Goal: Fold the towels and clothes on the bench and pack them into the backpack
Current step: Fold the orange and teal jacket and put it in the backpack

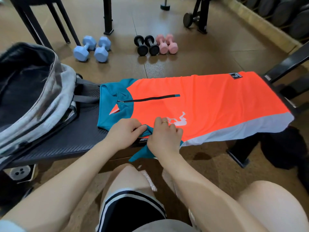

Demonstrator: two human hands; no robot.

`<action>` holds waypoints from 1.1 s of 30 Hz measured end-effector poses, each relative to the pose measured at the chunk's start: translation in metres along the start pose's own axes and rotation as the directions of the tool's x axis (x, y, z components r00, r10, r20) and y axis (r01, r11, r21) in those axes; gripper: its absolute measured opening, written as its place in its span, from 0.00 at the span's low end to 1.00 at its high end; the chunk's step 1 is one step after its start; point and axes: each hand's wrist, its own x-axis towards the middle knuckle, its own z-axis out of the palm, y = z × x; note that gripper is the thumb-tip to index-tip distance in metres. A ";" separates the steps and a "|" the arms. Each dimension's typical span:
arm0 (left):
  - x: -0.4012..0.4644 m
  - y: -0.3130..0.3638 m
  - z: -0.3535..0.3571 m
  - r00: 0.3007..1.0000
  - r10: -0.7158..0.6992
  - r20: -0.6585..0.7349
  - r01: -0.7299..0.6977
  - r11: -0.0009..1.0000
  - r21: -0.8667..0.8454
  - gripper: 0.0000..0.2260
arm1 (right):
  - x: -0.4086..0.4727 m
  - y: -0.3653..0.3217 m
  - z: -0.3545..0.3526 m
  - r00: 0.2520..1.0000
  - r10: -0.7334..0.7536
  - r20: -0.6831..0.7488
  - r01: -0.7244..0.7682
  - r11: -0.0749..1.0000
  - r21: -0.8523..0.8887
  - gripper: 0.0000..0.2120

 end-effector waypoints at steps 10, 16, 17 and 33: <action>0.000 -0.009 0.006 0.996 -0.052 -0.066 0.049 0.998 -0.042 0.24 | 0.089 0.090 -0.073 0.875 -0.139 0.463 0.216 0.969 -0.117 0.07; 0.005 0.002 0.010 0.955 -0.232 -0.187 0.233 0.972 -0.016 0.27 | 0.161 0.096 -0.028 0.924 -0.304 0.232 0.203 0.904 0.375 0.13; 0.007 0.007 0.011 0.944 -0.268 -0.191 0.280 0.959 0.037 0.27 | 0.161 0.095 -0.016 0.919 -0.323 0.224 0.194 0.868 0.458 0.17; -0.005 0.025 -0.001 0.837 -0.487 -0.250 0.527 0.840 0.128 0.07 | 0.182 0.099 0.009 0.954 -0.248 0.168 0.137 0.860 0.491 0.21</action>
